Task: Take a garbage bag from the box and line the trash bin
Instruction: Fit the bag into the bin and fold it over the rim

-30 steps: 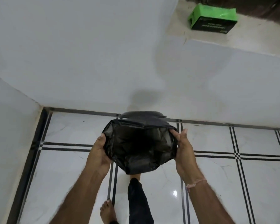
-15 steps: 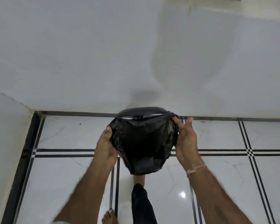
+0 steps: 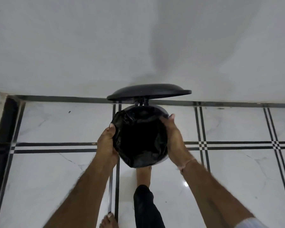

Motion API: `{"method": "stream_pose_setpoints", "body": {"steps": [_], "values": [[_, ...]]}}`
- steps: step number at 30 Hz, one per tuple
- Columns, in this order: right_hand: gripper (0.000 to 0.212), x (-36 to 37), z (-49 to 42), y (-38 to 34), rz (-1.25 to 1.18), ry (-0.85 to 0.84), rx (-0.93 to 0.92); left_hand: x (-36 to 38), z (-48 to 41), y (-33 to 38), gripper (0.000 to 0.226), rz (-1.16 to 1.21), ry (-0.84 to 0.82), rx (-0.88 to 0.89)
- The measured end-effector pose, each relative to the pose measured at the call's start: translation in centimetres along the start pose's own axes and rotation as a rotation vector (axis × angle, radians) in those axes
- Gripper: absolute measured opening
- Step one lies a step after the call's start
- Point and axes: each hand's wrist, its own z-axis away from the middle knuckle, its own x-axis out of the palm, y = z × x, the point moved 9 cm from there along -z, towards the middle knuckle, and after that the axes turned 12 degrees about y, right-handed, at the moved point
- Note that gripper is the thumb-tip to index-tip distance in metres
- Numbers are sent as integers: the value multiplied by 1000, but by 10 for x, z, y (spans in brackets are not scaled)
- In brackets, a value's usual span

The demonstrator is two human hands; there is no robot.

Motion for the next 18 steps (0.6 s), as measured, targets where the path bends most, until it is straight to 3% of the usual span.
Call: {"method": "stream_pose_setpoints", "body": {"steps": [3, 9, 13, 16, 18], "values": [[94, 5, -42, 23, 244, 9, -20, 2, -31, -10, 28, -196, 52, 121], [41, 21, -69, 35, 247, -47, 2, 32, -62, -29, 28, -510, 9, 318], [46, -3, -77, 37, 69, 91, -24, 15, -78, -22, 31, -458, 96, 373], [40, -26, -69, 29, 69, 154, -140, -11, -77, -13, 37, -412, 138, 449], [37, -36, -66, 27, 62, 168, -180, -42, -82, -13, 28, -349, 239, 394]]}}
